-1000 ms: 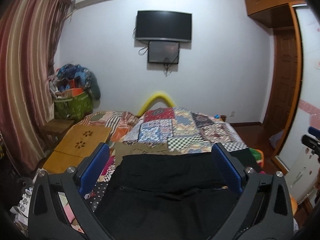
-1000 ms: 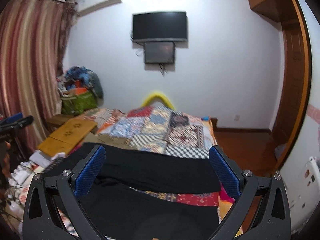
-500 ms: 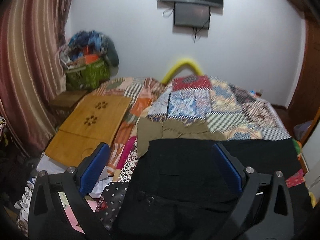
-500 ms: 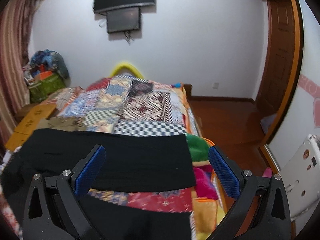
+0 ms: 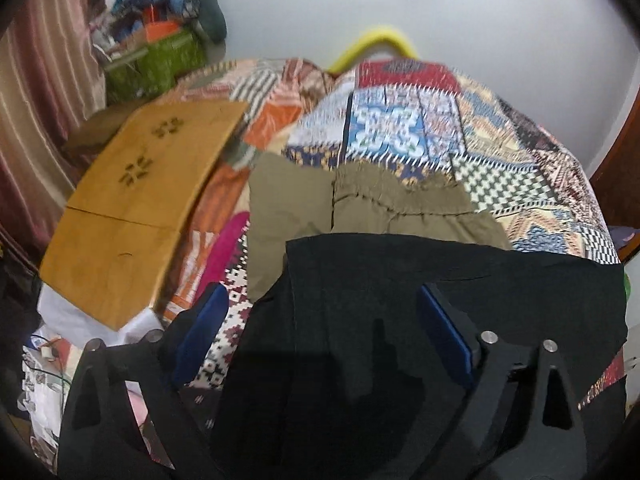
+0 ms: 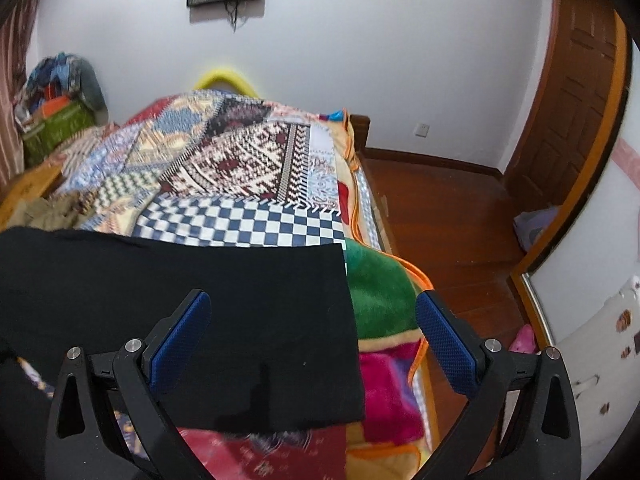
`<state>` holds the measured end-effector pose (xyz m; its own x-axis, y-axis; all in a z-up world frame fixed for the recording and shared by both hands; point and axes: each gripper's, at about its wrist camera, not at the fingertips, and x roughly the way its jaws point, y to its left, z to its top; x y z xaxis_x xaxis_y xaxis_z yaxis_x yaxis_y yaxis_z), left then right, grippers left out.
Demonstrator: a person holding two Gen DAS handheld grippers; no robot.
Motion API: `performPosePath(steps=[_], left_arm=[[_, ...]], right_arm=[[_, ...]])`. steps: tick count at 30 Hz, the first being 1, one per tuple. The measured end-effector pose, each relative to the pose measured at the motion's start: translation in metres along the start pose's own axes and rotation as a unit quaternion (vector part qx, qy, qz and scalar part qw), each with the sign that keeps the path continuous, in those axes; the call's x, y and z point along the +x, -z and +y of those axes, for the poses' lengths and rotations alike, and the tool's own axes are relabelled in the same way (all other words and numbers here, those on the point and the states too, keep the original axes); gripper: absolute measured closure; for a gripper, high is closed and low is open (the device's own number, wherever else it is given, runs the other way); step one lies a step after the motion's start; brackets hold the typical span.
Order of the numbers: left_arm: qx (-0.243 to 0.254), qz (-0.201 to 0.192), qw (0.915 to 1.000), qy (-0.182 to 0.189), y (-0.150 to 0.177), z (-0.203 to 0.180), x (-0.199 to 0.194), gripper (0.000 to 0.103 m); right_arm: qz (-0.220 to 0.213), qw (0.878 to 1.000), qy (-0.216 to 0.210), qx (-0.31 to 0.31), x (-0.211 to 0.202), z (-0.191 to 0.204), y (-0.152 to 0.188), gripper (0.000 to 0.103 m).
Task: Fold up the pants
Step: 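Lower both tools onto the black trousers' waistband edge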
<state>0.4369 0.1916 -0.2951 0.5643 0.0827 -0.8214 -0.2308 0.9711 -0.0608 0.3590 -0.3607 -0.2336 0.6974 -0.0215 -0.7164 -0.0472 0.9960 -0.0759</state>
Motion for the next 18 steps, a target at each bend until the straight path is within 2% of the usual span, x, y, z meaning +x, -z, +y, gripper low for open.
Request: performPosePath(steps=[5,8,14,16,18], left_arm=[[-0.030,0.046,0.9981,0.026,-0.009,0.008,0.034,0.016],[-0.051,0.063,0.9959,0.041,-0.012,0.012,0.048,0.017],[-0.048,0.099,0.9933,0.036,-0.012,0.009,0.073,0.028],[-0.052,0.104,0.9923,0.041,-0.011,0.009,0.078,0.031],[-0.052,0.104,0.9923,0.043,-0.011,0.009,0.080,0.033]], right_arm=[[0.015,1.000,0.005,-0.015,0.032,-0.002,-0.004,0.006],[0.027,1.000,-0.003,0.001,0.051,-0.012,-0.008,0.009],[0.058,0.997,-0.030,0.037,0.081,-0.026,-0.011,0.024],[0.067,0.996,-0.036,0.040,0.089,-0.026,-0.010,0.031],[0.072,0.996,-0.036,0.045,0.095,-0.026,-0.009,0.035]])
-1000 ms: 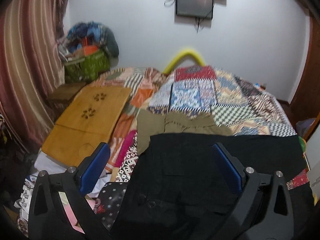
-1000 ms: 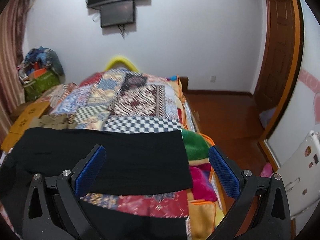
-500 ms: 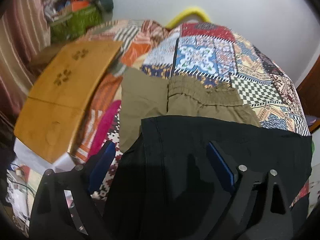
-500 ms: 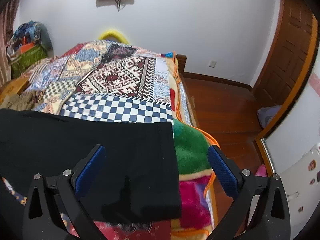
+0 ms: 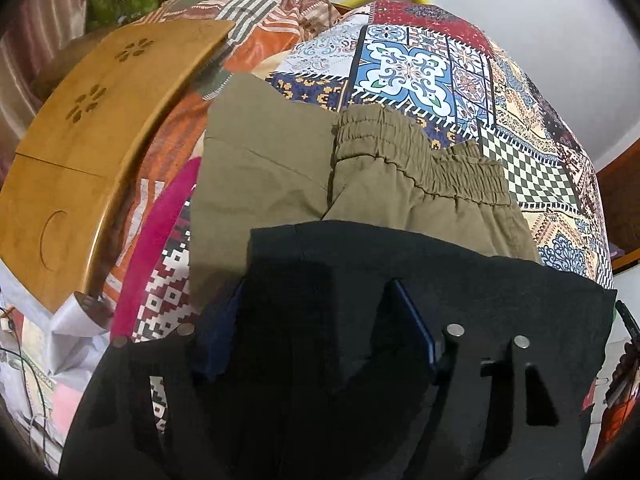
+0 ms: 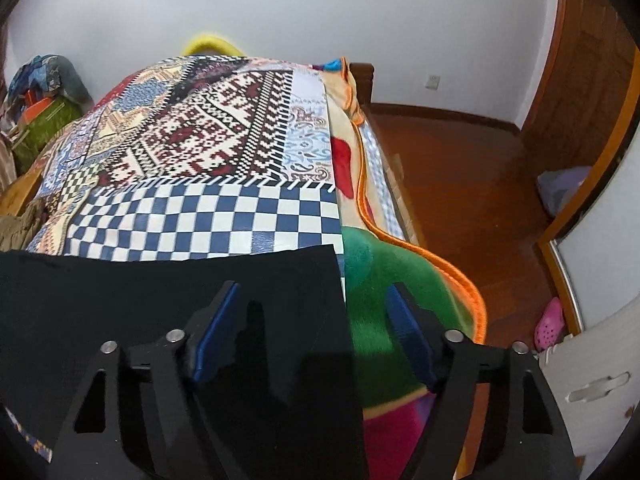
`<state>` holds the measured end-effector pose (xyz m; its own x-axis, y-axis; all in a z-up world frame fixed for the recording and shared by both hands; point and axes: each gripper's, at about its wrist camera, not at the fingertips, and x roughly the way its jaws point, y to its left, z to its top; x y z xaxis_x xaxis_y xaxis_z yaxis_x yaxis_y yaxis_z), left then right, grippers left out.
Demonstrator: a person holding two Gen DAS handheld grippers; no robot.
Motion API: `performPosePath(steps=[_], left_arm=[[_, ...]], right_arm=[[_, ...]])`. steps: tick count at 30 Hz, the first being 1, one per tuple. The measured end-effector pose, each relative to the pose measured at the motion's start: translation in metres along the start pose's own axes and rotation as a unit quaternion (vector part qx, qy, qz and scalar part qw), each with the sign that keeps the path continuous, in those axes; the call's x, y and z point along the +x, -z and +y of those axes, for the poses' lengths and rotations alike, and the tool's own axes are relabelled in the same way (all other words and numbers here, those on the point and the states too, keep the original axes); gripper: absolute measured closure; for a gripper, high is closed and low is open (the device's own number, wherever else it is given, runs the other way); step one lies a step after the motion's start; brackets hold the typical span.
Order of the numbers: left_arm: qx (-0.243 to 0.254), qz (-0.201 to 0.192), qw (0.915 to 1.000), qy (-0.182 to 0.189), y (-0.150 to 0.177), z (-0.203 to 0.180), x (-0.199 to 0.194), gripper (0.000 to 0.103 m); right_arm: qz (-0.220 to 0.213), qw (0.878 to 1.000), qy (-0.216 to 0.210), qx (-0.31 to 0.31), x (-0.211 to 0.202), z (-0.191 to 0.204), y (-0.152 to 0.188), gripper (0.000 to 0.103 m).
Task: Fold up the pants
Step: 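Lower both tools onto the black trousers' waistband edge, then grasp the waistband with the right tool while the left tool grasps it too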
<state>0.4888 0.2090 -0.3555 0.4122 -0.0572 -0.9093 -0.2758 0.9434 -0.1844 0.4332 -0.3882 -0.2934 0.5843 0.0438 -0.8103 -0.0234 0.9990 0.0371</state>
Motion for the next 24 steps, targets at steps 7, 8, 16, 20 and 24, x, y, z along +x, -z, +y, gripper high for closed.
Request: performPosePath(steps=[7,8,16,20,24], left_arm=[[0.011,-0.005,0.9999,-0.001,-0.001,-0.004,-0.003,0.052],[0.012,-0.007,0.9999,0.000,-0.001,-0.004,-0.005,0.057],[0.032,-0.025,0.9991,-0.013,0.003,-0.013,-0.020,0.090],[0.037,-0.040,0.9985,-0.009,0.004,-0.016,-0.032,0.092],[0.047,-0.060,0.9970,-0.006,0.004,-0.022,-0.049,0.093]], right_arm=[[0.016,1.000,-0.021,0.015,0.018,-0.001,-0.003,0.066],[0.013,1.000,-0.020,0.018,0.018,-0.001,-0.003,0.068],[-0.013,1.000,-0.007,0.019,0.006,-0.007,-0.004,0.095],[-0.030,0.999,-0.018,0.017,-0.004,-0.008,-0.009,0.097],[-0.052,0.999,-0.016,0.001,-0.016,-0.001,-0.017,0.098]])
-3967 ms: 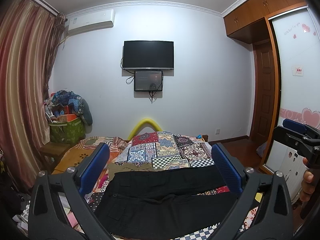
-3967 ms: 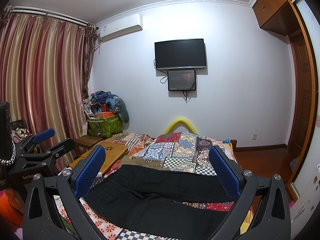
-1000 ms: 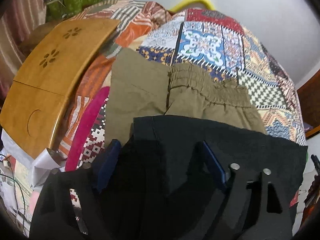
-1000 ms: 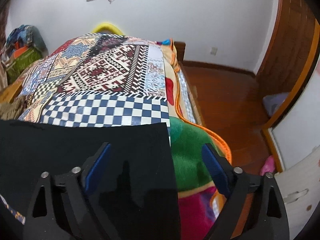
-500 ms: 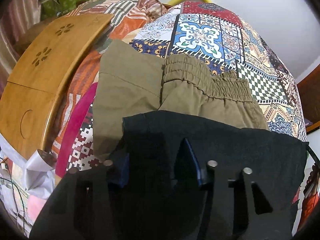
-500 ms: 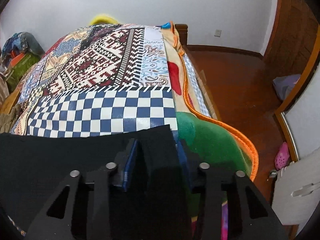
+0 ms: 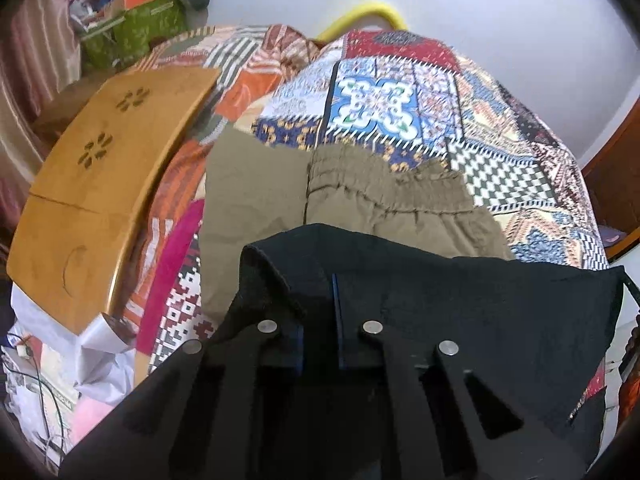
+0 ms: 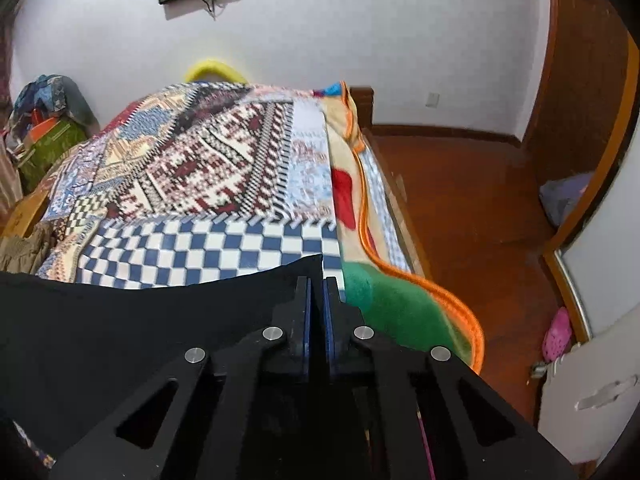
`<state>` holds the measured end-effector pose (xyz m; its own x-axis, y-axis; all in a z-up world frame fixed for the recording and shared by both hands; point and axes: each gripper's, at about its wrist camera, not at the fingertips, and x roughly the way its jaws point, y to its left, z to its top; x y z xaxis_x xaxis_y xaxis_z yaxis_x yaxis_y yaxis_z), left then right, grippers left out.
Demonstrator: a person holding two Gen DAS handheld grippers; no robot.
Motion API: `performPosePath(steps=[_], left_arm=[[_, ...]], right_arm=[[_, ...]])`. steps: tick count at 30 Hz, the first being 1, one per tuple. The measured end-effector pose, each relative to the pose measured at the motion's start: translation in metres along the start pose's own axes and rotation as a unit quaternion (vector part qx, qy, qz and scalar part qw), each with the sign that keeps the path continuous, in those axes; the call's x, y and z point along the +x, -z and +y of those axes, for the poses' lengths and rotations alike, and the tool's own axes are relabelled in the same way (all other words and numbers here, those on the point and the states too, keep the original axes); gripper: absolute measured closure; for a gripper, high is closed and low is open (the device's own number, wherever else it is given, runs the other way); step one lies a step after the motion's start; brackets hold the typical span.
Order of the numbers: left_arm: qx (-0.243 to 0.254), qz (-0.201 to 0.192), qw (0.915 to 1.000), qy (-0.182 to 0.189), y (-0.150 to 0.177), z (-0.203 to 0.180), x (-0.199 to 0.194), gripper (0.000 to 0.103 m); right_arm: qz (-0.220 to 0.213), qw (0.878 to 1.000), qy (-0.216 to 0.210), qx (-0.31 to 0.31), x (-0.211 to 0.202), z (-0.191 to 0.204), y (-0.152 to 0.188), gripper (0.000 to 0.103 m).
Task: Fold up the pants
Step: 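Grasp the waistband with the right tool while the left tool grasps it too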
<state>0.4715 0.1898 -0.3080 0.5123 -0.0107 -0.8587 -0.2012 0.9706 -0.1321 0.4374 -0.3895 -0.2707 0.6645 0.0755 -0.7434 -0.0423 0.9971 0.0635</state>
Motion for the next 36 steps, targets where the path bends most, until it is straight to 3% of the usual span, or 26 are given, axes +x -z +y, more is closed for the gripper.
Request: performPosePath(steps=[15,36], left_arm=[[0.011,-0.088,0.9957,0.024,-0.026,-0.012,-0.090,0.095],[0.042,-0.104,0.9915,0.066,0.067,-0.016,-0.194,0.095]], right_arm=[[-0.093,0.995,-0.027,0.018,-0.065,0.012,-0.037,0.099],[-0.121,0.990,-0.064,0.016,-0.178,0.016,0.023,0.100]])
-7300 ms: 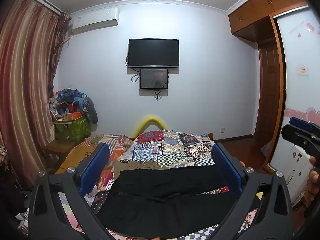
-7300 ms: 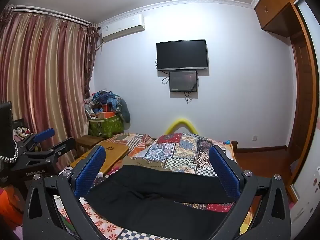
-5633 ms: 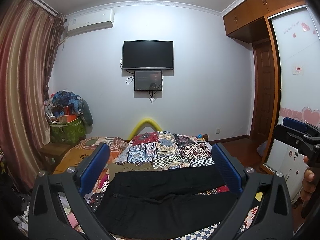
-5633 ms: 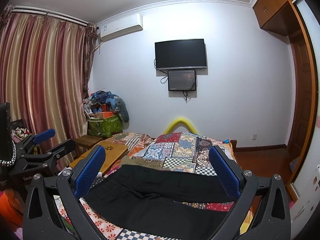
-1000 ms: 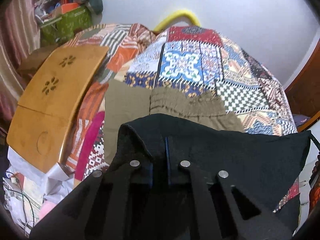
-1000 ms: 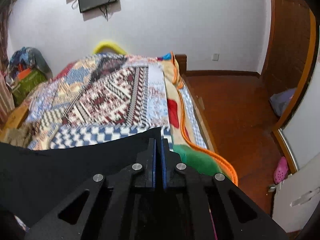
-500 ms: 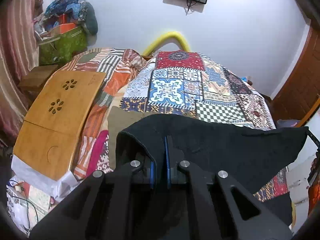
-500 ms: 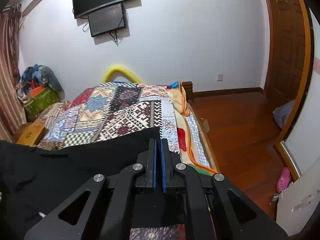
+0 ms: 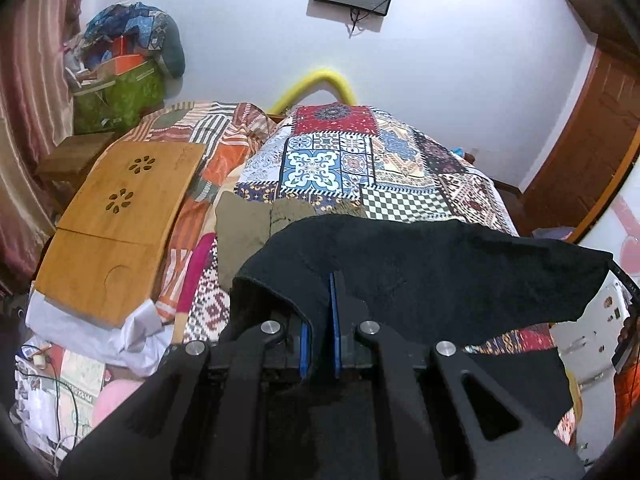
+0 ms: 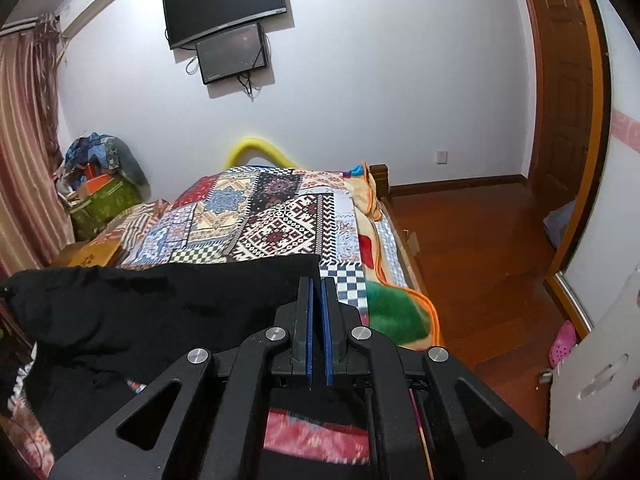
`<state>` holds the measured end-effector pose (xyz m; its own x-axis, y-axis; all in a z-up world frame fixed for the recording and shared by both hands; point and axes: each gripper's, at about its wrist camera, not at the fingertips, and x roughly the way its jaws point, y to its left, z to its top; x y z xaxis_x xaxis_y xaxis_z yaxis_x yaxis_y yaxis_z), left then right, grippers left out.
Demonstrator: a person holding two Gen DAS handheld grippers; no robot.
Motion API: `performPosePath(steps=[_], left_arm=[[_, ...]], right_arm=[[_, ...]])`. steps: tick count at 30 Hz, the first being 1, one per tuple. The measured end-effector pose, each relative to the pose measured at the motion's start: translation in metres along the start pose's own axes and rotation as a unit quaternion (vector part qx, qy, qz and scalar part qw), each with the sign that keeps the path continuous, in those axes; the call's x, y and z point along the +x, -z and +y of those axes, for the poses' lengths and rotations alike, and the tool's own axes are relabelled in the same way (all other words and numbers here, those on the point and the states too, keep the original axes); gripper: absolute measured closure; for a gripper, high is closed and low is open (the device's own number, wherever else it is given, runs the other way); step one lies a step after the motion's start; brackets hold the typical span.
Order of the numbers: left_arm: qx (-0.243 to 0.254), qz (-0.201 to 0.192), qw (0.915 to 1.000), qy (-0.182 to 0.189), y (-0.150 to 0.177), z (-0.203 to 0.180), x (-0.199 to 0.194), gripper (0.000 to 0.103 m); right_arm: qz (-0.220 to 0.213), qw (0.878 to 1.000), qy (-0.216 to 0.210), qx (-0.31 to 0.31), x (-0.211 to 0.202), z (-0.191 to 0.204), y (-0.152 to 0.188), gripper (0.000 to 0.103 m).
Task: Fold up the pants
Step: 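Grasp the waistband with the right tool while the left tool grasps it too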
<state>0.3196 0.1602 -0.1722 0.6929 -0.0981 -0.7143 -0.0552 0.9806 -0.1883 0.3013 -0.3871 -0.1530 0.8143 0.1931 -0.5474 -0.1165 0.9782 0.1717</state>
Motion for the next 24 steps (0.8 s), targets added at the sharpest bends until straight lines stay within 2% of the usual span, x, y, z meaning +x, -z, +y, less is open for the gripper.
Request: performPosePath(steps=[12,17,24], left_arm=[[-0.003,0.008,0.9999,-0.006,0.065,0.012,-0.044,0.095],[-0.006,0.023,0.9995,-0.023,0.094,0.020,-0.043,0.095],[-0.023,0.046,0.9984,-0.025,0.134,0.034,-0.036,0.095]], right_arm=[[-0.002,1.000,-0.004,0.014,-0.042,-0.003,0.035,0.100],[0.006,1.000,-0.003,0.019,-0.046,-0.005,0.053,0.100],[0.020,0.999,-0.005,0.045,-0.058,-0.011,0.090,0.100]])
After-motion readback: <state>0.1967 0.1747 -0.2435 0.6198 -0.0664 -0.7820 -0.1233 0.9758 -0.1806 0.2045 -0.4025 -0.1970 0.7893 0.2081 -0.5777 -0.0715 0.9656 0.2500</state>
